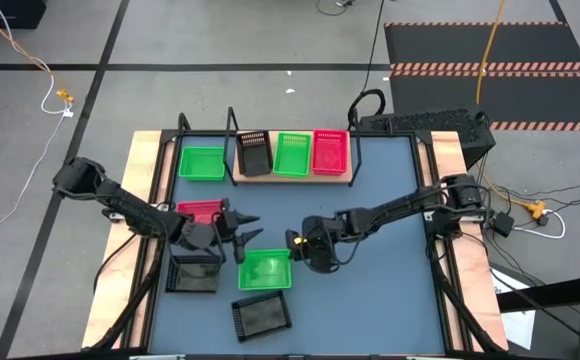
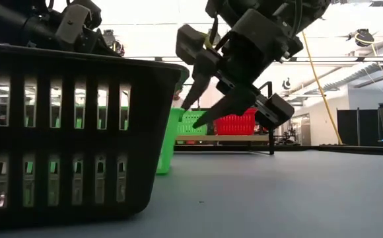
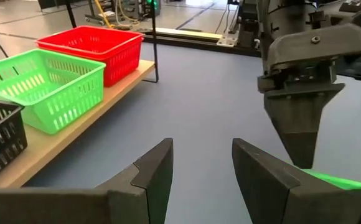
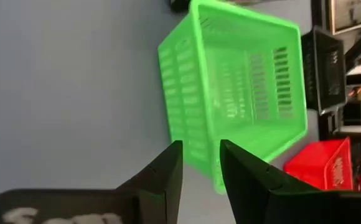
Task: Stack baskets on shelf by color
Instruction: Stack the bottom green bin on top of the green bin on the shelf
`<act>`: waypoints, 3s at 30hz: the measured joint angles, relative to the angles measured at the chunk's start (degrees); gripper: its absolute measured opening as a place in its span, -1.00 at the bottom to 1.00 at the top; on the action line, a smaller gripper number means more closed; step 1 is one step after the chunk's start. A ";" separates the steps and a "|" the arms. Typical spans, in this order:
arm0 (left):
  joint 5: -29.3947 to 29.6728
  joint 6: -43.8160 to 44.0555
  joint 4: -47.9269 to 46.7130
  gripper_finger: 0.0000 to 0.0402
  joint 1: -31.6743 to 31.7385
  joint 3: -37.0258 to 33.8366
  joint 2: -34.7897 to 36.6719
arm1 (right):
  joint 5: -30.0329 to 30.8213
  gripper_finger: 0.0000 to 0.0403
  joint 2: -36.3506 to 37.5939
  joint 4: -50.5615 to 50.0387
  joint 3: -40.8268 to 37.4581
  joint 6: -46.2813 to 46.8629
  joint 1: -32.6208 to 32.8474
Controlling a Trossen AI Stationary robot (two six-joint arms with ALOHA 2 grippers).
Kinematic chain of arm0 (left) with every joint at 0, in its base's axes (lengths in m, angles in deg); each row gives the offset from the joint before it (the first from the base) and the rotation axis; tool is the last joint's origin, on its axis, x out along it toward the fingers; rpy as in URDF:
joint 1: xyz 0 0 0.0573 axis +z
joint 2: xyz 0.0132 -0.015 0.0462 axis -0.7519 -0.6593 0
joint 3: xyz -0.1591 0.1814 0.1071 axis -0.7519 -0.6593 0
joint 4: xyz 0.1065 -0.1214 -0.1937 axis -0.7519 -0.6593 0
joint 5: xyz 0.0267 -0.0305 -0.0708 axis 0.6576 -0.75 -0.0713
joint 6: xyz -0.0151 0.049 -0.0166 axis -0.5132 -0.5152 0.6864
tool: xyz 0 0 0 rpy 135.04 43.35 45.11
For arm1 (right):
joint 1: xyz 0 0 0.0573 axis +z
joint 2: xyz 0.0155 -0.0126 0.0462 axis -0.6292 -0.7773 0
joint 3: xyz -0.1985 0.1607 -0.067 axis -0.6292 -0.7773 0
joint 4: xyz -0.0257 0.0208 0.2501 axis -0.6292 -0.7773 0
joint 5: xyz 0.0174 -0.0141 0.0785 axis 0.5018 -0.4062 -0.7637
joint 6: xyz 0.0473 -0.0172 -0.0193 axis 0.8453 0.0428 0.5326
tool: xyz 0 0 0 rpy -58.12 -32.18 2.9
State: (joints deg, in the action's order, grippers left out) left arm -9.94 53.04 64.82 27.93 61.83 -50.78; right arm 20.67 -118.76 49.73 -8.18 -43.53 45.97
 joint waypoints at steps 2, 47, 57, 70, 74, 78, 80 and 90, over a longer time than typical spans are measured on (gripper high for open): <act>0.00 0.12 -0.02 -0.16 0.29 0.00 0.00 | 0.04 -0.53 0.00 -0.97 -0.04 0.65 -0.05; 6.14 2.53 6.05 -0.16 3.17 0.00 0.02 | 6.26 -0.30 -4.85 5.95 0.43 15.62 3.64; 6.44 -6.65 6.15 -0.16 5.06 0.00 1.37 | 6.60 -0.95 0.82 -1.23 0.40 16.53 3.46; 20.95 -30.91 3.78 -0.16 7.53 0.02 20.52 | 44.65 -0.98 17.61 0.17 0.76 39.13 -4.47; 20.94 -28.31 -3.56 -0.16 7.71 0.02 24.24 | 43.97 -0.99 15.98 -8.96 9.35 53.59 -9.98; 20.93 -19.99 -12.62 -0.16 8.38 0.00 24.92 | 40.88 -0.99 9.22 -19.23 21.14 55.58 -13.84; 20.94 -15.67 -17.05 -0.16 8.60 0.00 24.89 | 40.37 -0.99 5.86 -26.46 25.87 57.51 -15.47; 20.94 -5.77 -32.88 -0.16 8.91 0.00 24.87 | 34.83 -0.99 -1.58 -35.78 28.37 57.74 -20.39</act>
State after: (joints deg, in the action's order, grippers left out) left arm 11.00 47.27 31.95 36.83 61.83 -25.91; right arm 55.49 -120.34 13.94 20.20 14.20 25.59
